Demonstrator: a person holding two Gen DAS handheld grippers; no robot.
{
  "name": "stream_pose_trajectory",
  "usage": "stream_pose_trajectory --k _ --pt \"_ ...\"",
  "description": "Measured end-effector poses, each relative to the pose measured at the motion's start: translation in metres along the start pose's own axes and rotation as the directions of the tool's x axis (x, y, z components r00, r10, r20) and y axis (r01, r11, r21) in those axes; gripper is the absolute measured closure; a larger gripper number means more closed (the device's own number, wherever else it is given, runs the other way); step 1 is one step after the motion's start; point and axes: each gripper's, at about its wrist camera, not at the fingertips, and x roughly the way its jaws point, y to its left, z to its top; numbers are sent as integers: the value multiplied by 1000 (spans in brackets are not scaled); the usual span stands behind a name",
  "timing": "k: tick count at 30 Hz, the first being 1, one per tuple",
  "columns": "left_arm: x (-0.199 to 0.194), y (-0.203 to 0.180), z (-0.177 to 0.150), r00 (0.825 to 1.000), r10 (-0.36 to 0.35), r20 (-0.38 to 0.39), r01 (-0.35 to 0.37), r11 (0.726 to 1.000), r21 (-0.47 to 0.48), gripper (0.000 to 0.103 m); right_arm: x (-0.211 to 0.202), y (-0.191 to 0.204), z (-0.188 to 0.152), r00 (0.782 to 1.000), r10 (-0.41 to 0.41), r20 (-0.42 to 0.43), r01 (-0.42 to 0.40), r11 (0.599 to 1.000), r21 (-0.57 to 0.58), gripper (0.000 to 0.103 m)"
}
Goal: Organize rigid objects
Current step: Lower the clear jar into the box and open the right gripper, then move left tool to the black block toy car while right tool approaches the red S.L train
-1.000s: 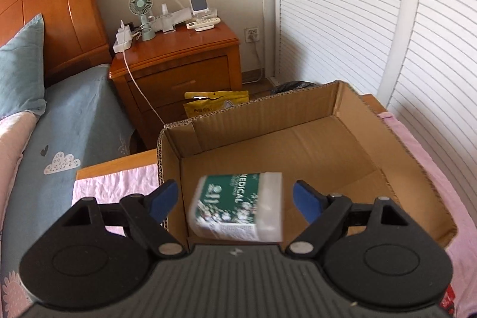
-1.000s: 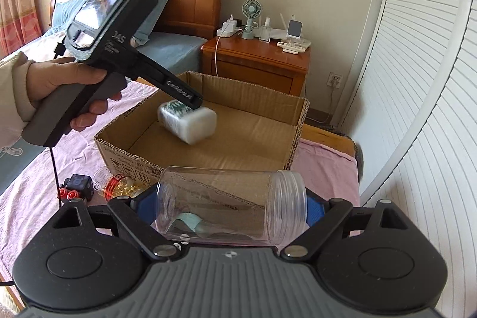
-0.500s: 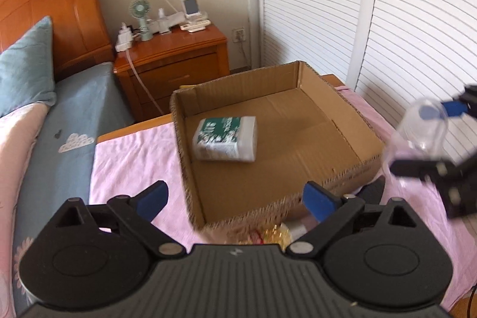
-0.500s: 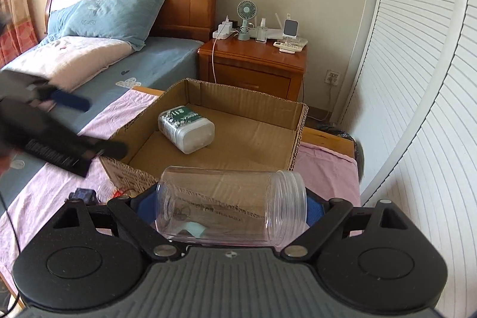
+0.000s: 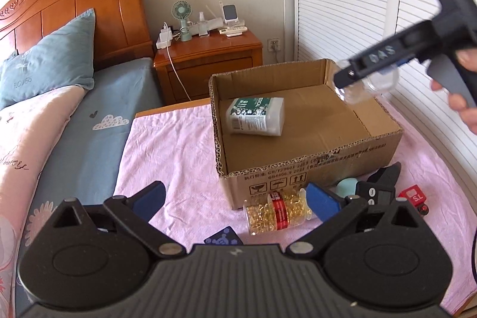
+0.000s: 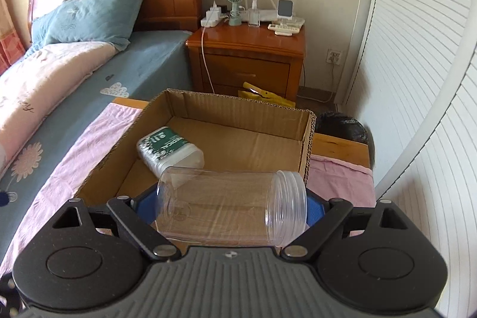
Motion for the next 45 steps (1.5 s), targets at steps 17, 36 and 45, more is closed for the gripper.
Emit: stream_pose_trajectory --k 17,36,45 --pt "3 24 -17 999 9 -39 -12 996 -85 3 56 -1 27 997 -70 -44 70 997 19 0" --pt "-24 29 -31 999 34 -31 -37 994 -101 3 -22 2 -71 994 -100 -42 104 989 105 0" --pt "-23 31 -36 998 39 -45 -44 993 -111 3 3 -32 -125 965 -171 -198 216 947 236 0"
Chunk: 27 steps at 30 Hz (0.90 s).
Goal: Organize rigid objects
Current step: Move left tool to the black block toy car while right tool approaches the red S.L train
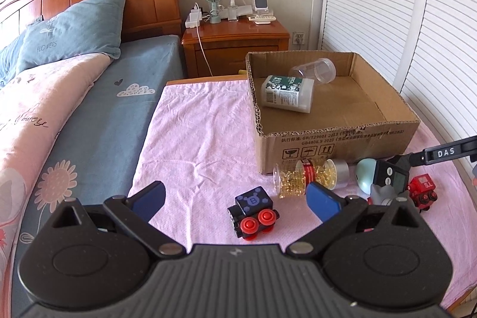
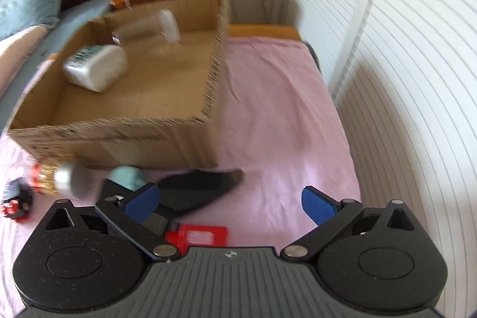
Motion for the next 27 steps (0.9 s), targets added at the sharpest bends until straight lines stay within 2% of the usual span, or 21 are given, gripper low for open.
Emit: stream_pose_trajectory --k 4,8,17,20,23,27 --pt "-1 -1 -2 1000 -2 -2 2 1000 4 3 21 -13 -7 998 -16 -56 18 999 33 0" --pt "0 0 -3 1000 0 -7 0 1000 3 3 24 -18 -17 997 -20 -76 22 999 26 0" --pt "2 1 -7 1000 -18 -12 18 1000 -4 3 7 -30 -54 990 -71 -122 71 997 -8 0" --pt "3 -1 -8 1000 -25 -14 25 1000 2 3 -2 -32 -69 988 -72 -139 70 997 -18 0" --pt "5 -3 -9 999 -30 -18 31 999 11 3 -12 -30 -85 988 -35 -152 30 999 -35 0" --pt "4 -5 -10 999 -38 -17 38 999 18 3 -34 -24 -94 996 -1 -86 -3 999 -54 0"
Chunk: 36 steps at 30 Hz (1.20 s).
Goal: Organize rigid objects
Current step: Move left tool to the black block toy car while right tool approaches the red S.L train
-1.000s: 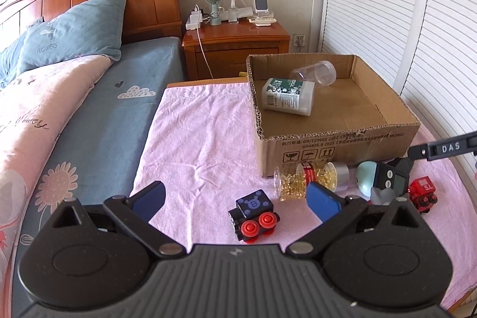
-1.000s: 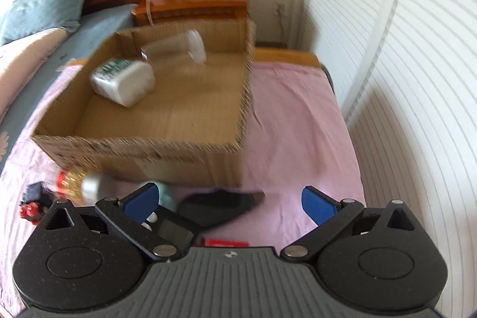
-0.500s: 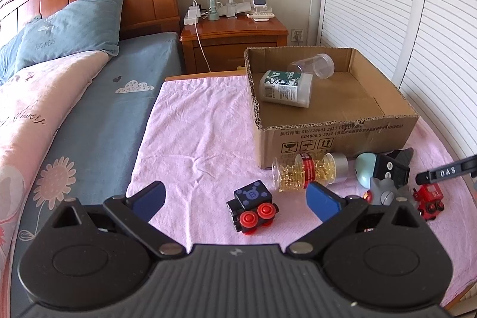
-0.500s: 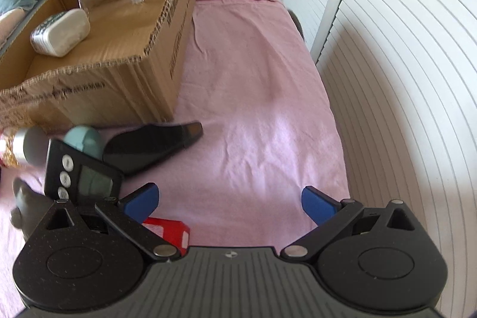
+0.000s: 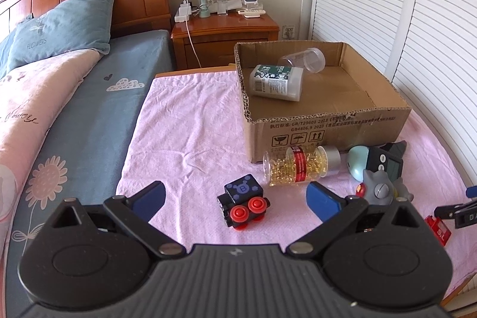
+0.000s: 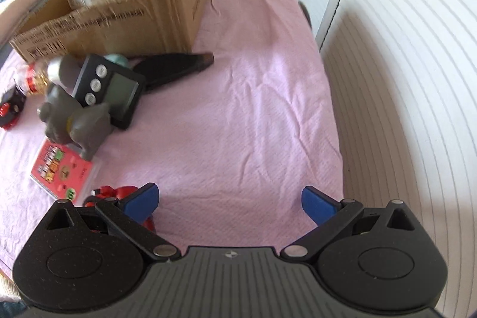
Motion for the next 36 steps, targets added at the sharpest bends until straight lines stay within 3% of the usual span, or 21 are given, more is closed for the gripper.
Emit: stream_pose_trajectory --k 4,7,11,15,22,29,36 --pt "-2 -1 -1 1000 -8 4 8 1000 12 3 -24 8 -5 991 109 82 -109 994 -4 0" --pt "0 1 -4 1000 -29 -11 29 1000 6 3 -21 33 -14 978 203 37 -200 977 -76 0" --pt "8 3 -10 998 -47 -39 47 999 -3 3 -12 60 -33 988 148 52 -136 972 -194 0" --pt "20 3 -16 996 -50 -68 50 999 -7 3 1 62 -39 994 85 64 -67 968 -242 0" --pt "47 2 -19 995 -46 -91 48 999 15 3 6 44 -37 988 127 86 -105 968 -229 0" --pt "83 3 -13 979 -165 -123 168 986 15 3 7 44 -39 984 136 117 -106 967 -232 0" --pt "103 -1 -12 962 -228 -152 236 971 40 3 6 45 -39 982 134 131 -102 969 -226 0"
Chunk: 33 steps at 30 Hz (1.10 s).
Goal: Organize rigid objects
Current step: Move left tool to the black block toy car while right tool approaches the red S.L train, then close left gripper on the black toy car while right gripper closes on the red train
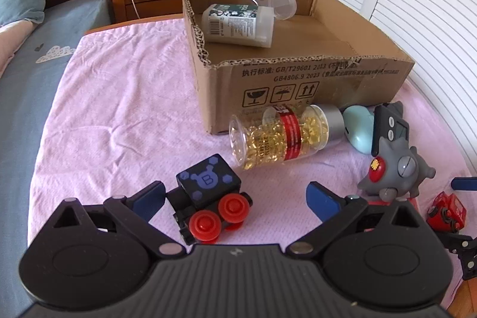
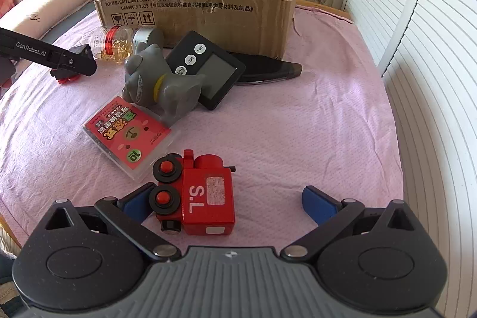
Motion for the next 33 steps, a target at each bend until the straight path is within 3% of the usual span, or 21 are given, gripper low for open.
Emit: stream_pose_trajectory --k 3,8,10,12,15,17,19,22,26,33 --pt "-1 -1 -2 997 -62 -36 63 998 5 3 0 0 0 1000 0 3 0 1000 0 0" --pt "-14 -9 -14 975 -202 -89 205 978 29 3 0 0 0 1000 -1 3 1 1000 1 0" --pt "-20 -13 -17 983 -175 -59 179 982 67 3 0 0 0 1000 -1 3 1 1000 1 0" --pt "-21 -15 -18 994 -107 -11 108 989 106 3 0 0 -1 1000 -1 4 1 1000 1 0" --pt "-14 -17 -13 997 -73 8 71 988 136 6 -1 -1 -1 1000 -2 6 2 1000 3 0" --pt "-11 -19 -14 999 -50 10 48 986 161 15 -1 -1 -2 1000 -3 9 3 1000 4 0" --pt "-10 -23 -17 999 -42 22 37 980 195 27 -2 0 -2 1000 -4 14 4 1000 5 0" --pt "-9 -24 -20 999 -32 42 22 975 221 31 -2 0 -2 1000 -5 17 4 1000 6 0" --pt "-9 -22 -22 998 -45 53 34 979 202 47 -2 0 -3 1000 -5 21 5 1000 6 0" --pt "-14 -25 -30 997 -40 67 28 984 176 47 -3 0 -6 999 -6 44 5 1000 7 0"
